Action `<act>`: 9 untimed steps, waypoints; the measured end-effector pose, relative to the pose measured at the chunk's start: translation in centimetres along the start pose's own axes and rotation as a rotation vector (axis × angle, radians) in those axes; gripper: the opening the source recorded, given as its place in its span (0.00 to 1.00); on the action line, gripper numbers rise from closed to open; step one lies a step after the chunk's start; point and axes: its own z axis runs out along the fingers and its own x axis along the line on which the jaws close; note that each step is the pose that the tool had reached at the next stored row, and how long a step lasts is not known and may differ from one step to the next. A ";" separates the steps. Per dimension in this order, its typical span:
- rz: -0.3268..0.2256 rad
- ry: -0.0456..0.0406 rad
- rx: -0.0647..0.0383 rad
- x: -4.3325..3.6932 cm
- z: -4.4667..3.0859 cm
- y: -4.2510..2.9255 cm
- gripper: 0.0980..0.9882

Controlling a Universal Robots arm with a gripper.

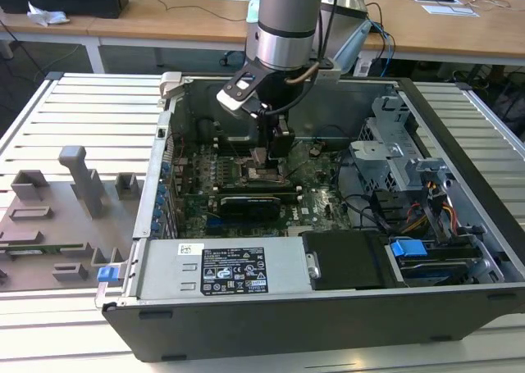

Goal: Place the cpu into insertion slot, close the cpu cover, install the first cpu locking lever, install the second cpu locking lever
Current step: 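Place the cpu into insertion slot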

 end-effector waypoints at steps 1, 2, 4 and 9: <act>0.006 0.0001 0.000 0.00 0.00 0.00 0.50; 0.012 0.0002 0.001 0.00 0.00 0.00 0.50; 0.027 0.0006 0.001 0.00 0.00 0.00 0.50; 0.070 0.0012 0.003 0.00 0.01 0.00 0.50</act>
